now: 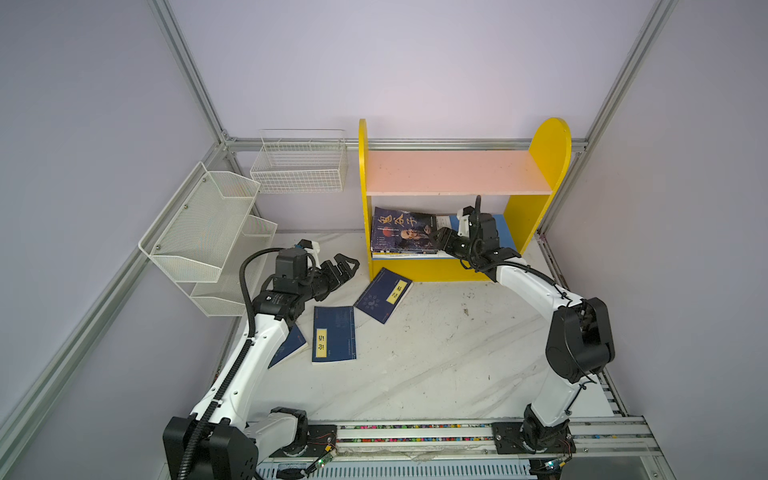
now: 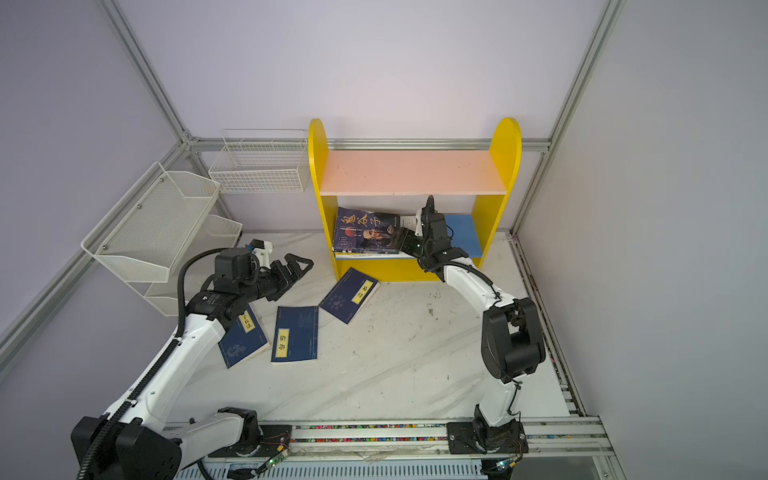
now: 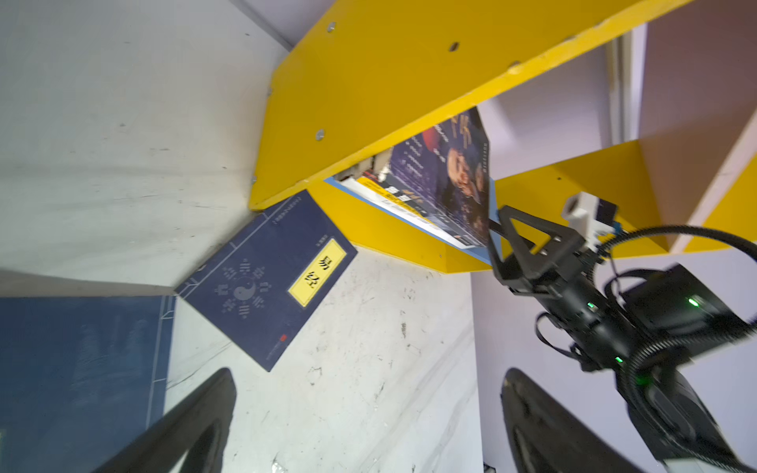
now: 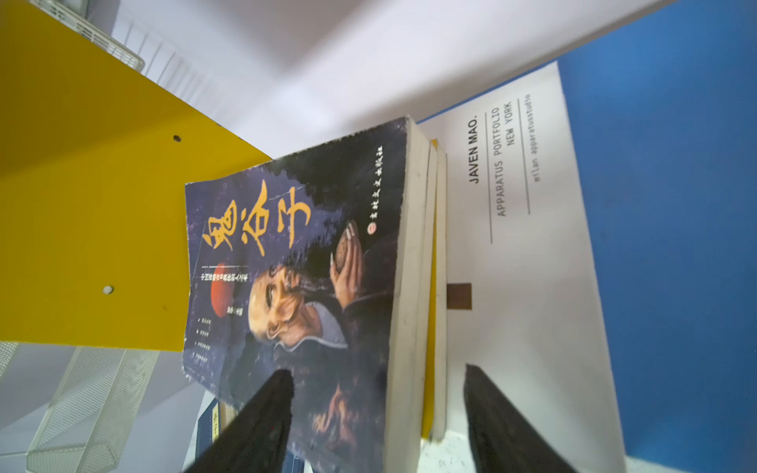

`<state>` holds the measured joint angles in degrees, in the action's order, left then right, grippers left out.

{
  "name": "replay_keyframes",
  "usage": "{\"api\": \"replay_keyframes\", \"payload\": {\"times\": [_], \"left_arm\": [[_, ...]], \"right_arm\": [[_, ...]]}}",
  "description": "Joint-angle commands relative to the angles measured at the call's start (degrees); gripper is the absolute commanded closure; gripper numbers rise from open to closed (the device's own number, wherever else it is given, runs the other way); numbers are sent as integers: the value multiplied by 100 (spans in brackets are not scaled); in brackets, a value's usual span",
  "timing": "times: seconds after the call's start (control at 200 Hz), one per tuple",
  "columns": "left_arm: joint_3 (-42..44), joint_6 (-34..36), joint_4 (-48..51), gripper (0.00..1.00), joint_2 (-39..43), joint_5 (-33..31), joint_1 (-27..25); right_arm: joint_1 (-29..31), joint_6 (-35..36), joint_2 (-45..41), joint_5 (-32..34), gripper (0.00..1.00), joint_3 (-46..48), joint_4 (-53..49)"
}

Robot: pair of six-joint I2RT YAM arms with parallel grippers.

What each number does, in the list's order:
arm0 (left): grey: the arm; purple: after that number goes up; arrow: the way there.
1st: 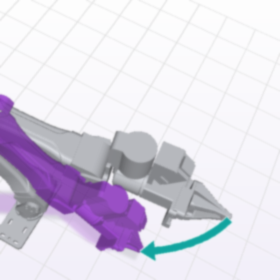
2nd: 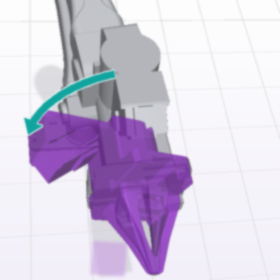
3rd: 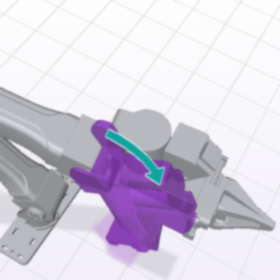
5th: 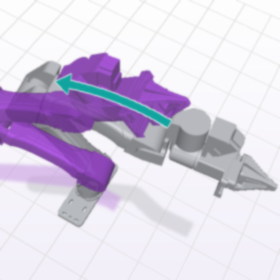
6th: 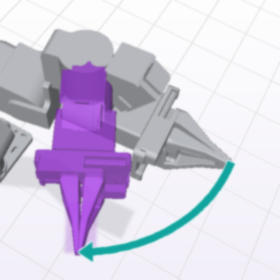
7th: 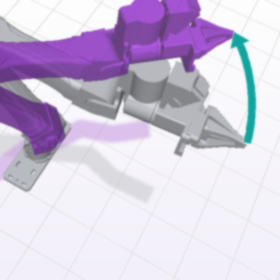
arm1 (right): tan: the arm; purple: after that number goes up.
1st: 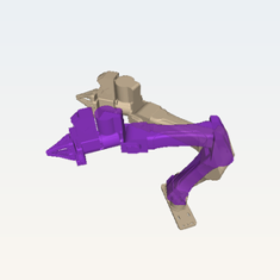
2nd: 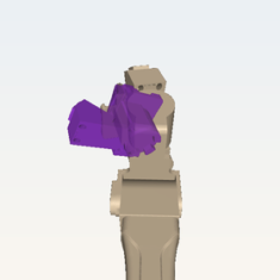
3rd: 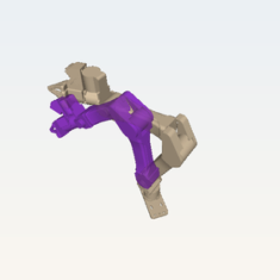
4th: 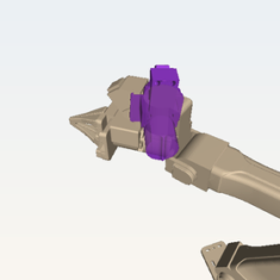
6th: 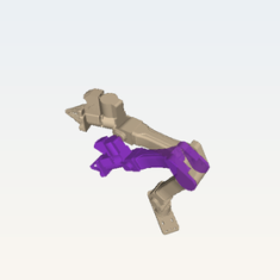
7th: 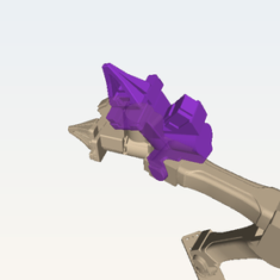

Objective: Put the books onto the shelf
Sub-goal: 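Move both grippers toward the blue yellow-labelled books on the table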

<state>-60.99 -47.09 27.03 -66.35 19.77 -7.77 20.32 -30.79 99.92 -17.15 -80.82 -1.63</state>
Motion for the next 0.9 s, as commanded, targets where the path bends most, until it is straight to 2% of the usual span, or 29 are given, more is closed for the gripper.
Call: {"api": "replay_keyframes", "payload": {"times": [0.0, 0.12, 0.33, 0.455, 0.53, 0.63, 0.775, 0.895], "left_arm": [[235, 174, 758, 0, 380, -1161, 86], [661, 74, 1105, 0, 657, -1792, 179], [1730, -131, 712, 0, 744, -1668, 293], [2064, -38, 320, 0, 472, -1539, 311], [2069, -7, 375, 0, 254, -1696, 320], [2024, -37, 557, 0, -80, -1839, 320], [2127, -84, 554, 0, -488, -1915, 318], [2370, -129, 290, 0, -635, -1968, 320]], "right_arm": [[38, -21, -646, 246, 28, 420, 229], [63, -328, -1349, 315, 28, 1266, 349], [414, -762, -2467, 787, 25, 2812, 444], [689, -765, -2401, 718, 18, 3177, 372], [950, -729, -2351, 794, 17, 3300, 490], [1197, -652, -2161, 743, 16, 3381, 649], [1802, -501, -1784, 1065, 18, 3440, 693], [1998, -507, -1610, 1013, 19, 3549, 880]]}}
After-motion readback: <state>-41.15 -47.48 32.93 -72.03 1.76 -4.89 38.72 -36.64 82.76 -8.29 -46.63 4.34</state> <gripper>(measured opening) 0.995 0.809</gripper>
